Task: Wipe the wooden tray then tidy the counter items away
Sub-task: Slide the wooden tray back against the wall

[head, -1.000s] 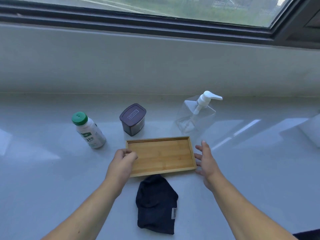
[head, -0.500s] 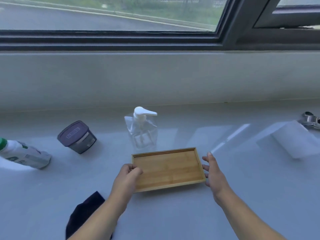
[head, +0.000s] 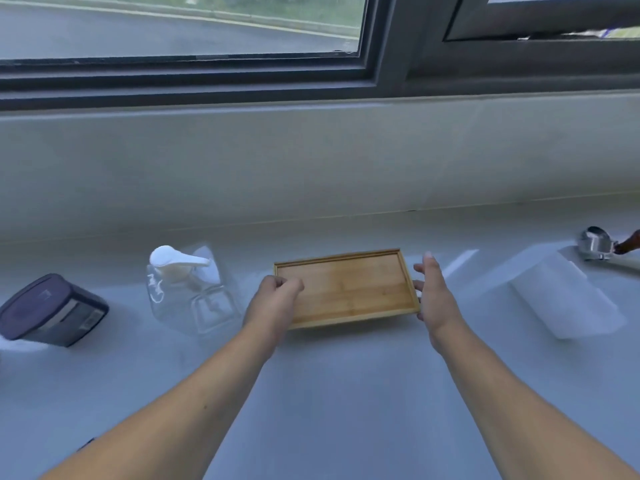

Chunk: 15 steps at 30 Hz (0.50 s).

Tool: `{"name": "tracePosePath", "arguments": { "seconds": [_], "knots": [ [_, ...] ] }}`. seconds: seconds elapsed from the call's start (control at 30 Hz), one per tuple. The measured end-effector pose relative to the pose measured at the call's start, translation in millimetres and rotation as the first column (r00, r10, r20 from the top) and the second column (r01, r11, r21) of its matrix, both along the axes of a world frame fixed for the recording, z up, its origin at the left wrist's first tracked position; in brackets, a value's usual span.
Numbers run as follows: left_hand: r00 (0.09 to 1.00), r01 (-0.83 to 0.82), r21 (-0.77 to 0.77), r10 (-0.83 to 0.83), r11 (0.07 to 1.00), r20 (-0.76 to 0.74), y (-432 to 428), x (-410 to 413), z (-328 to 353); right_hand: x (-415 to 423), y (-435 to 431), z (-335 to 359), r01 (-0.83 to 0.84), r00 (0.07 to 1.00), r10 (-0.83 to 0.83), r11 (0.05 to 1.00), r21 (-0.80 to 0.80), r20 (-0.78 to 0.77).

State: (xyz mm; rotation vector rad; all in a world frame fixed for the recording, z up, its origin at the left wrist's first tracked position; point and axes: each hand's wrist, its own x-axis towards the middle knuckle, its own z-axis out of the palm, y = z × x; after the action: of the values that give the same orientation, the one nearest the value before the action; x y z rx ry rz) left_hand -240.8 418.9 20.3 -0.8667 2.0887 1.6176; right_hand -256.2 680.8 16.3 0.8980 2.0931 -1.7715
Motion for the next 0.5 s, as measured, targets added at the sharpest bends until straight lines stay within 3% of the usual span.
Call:
{"name": "tracePosePath", "arguments": {
  "seconds": [0.5],
  "knots": [
    [0.998, -0.068, -0.172, 0.069, 0.983, -0.001, 5.4, -115.2, -33.6, -124.4, -8.8, -24.9, -0.047, 0.999, 0.047, 0.998, 0.031, 0.01]
  ]
}}
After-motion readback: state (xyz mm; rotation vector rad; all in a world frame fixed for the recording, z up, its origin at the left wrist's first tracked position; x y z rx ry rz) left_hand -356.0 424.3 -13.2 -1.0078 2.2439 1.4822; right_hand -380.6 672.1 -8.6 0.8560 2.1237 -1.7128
